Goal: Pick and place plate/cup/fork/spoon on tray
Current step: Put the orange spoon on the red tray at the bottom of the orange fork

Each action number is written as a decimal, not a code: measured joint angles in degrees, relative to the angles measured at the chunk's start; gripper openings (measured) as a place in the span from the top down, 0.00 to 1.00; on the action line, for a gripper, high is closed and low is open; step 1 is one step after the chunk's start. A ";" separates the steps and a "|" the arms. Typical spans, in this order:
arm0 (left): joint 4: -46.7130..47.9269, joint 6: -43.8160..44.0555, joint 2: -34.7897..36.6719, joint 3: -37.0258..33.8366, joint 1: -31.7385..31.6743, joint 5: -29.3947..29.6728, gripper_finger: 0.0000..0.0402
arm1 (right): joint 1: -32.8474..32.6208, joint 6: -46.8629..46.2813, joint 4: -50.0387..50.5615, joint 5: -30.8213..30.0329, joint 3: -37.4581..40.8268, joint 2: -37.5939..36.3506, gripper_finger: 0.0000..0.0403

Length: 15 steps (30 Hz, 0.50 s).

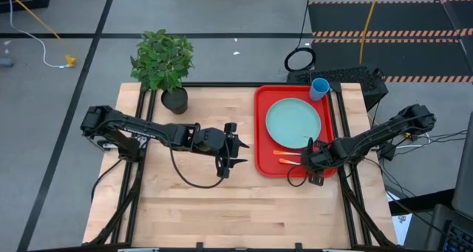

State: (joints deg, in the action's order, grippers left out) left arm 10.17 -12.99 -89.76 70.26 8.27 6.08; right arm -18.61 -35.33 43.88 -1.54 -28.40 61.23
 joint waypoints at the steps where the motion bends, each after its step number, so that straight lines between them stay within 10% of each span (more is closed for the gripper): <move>1: 0.00 -0.12 0.00 0.00 0.00 0.00 0.47 | 0.00 0.04 0.00 -0.04 0.02 0.00 0.88; 15: -0.20 -0.29 0.00 0.00 0.00 0.01 0.47 | 0.00 5.09 -0.25 -2.93 0.02 0.00 0.90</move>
State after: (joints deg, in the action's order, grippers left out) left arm 9.98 -13.28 -89.76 70.26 8.27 6.09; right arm -18.61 -30.24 43.63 -4.47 -28.38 61.23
